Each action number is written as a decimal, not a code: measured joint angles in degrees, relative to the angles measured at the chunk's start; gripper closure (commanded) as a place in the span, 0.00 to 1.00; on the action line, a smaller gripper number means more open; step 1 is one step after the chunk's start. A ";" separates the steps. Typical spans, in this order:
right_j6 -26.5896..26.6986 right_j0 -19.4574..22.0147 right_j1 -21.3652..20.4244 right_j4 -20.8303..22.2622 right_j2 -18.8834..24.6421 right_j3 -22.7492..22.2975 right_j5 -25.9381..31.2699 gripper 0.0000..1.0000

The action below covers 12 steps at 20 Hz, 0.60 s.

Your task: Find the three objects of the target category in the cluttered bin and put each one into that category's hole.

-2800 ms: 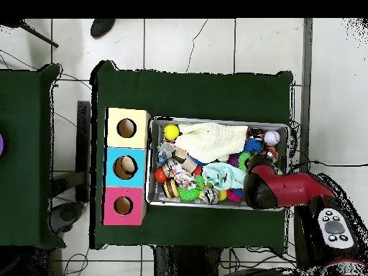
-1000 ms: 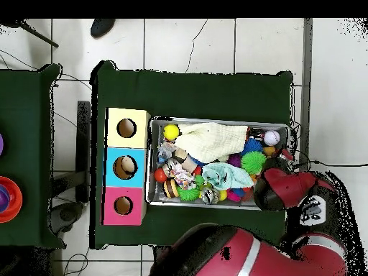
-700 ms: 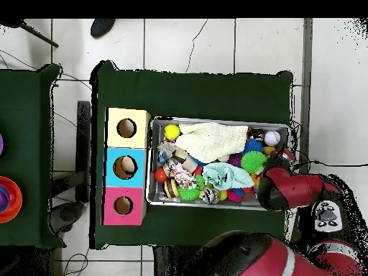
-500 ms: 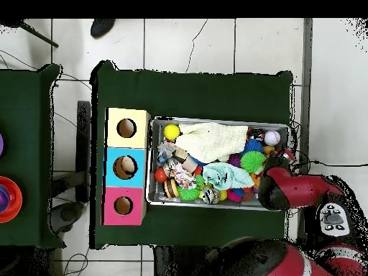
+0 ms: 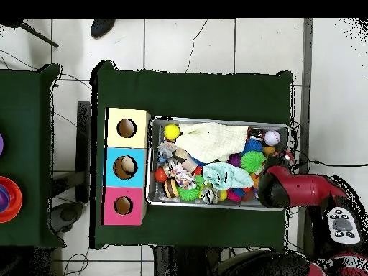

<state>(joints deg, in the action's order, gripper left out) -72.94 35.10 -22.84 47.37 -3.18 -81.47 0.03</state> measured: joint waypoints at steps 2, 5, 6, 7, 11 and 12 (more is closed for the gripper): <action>0.00 0.23 -0.51 -0.59 0.40 -0.51 1.41 0.00; 0.00 0.83 -1.25 -1.50 1.14 -1.33 3.25 0.00; 0.00 0.98 -1.40 -1.69 1.32 -1.51 3.64 0.00; 0.00 1.41 -1.76 -2.19 1.78 -2.11 4.57 0.00; 0.00 1.71 -2.14 -2.39 1.95 -2.61 4.95 0.00; 0.00 1.79 -2.23 -2.37 2.03 -2.70 4.95 0.00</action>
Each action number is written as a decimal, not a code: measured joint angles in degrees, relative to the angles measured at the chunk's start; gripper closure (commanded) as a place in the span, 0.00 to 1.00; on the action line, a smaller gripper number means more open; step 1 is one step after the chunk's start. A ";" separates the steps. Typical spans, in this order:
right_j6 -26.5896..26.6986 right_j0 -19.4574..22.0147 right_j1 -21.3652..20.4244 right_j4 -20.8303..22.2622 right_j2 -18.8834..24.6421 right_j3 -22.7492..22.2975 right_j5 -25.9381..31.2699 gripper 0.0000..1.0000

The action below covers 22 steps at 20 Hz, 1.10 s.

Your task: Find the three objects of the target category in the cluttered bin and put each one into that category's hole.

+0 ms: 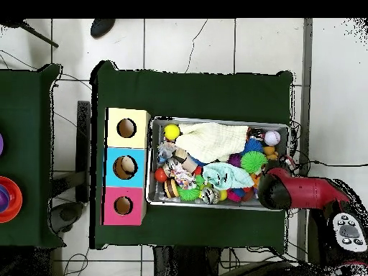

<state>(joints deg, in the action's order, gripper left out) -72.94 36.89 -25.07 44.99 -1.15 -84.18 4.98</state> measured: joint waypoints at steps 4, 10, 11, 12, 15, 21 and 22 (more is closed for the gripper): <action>0.00 0.60 -0.08 -0.14 0.62 -0.15 0.00 0.00; 0.00 2.94 -0.17 -0.23 3.03 -0.88 -0.09 0.00; 0.00 3.22 -0.18 -0.22 3.33 -0.96 -0.09 0.00; 0.00 3.70 -0.19 -0.23 3.84 -1.11 -0.13 0.00; 0.00 5.55 -0.22 -0.22 5.63 -1.75 -0.59 0.00; 0.00 7.67 -0.88 -0.56 7.69 -3.15 -0.72 0.00; 0.00 7.75 -0.94 -0.63 7.75 -3.24 -0.72 0.00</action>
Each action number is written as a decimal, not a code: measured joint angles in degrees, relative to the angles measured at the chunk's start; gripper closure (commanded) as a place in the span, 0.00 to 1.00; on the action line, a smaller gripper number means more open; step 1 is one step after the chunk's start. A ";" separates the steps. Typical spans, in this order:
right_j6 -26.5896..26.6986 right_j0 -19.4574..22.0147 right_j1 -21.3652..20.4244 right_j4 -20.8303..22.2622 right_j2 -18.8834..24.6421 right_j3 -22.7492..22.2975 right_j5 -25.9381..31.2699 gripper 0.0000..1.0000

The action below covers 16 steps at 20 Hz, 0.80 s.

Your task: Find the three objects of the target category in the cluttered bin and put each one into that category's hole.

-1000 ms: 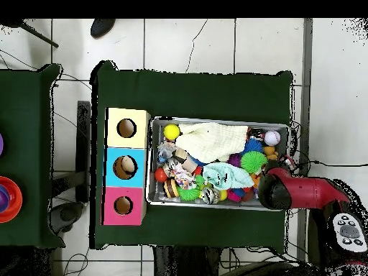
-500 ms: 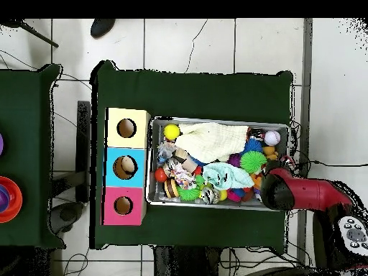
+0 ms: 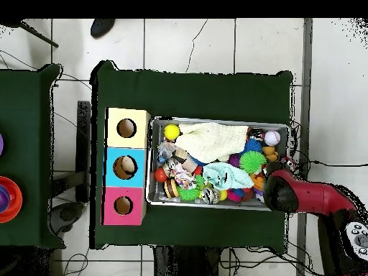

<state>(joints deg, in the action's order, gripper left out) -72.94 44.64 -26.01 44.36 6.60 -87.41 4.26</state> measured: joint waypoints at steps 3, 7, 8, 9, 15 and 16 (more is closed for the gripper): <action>0.00 0.67 -0.49 -0.60 0.58 -0.64 0.02 0.00; 0.00 1.74 -0.97 -2.11 1.60 -1.89 0.01 0.00; 0.00 1.96 -1.08 -2.51 1.81 -2.21 0.00 0.00; 0.00 1.98 -1.14 -2.68 1.83 -2.31 0.01 0.00; 0.00 0.79 -2.45 -3.47 1.59 -3.27 0.02 0.00; 0.00 0.61 -2.57 -3.54 1.55 -3.33 0.02 0.00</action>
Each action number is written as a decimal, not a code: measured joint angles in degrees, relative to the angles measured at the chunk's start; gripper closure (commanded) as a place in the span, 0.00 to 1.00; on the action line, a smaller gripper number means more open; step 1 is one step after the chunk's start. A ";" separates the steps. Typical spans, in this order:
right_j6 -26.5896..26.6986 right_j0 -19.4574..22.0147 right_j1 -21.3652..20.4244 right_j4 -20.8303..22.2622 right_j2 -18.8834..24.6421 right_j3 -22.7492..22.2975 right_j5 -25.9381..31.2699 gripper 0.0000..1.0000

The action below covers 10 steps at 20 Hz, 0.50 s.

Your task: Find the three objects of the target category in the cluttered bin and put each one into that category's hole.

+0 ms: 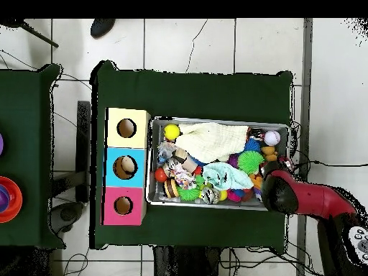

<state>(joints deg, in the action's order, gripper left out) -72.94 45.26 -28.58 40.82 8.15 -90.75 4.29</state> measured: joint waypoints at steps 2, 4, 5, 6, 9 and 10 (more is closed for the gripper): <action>0.00 -1.20 -0.83 -0.47 -0.20 -0.28 0.00 0.00; 0.00 -1.86 -1.29 -0.78 -0.18 -0.31 -0.01 0.00; 0.00 -2.25 -1.63 -0.94 -0.17 -0.34 -0.01 0.00; 0.00 -2.36 -1.76 -0.96 -0.17 -0.34 -0.01 0.00; 0.00 -2.14 -1.95 -0.92 0.08 -0.40 -0.54 0.00; 0.00 -2.04 -1.89 -0.92 0.13 -0.40 -0.80 0.00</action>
<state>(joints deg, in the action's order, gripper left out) -72.94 43.22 -30.47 39.91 8.28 -91.14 3.48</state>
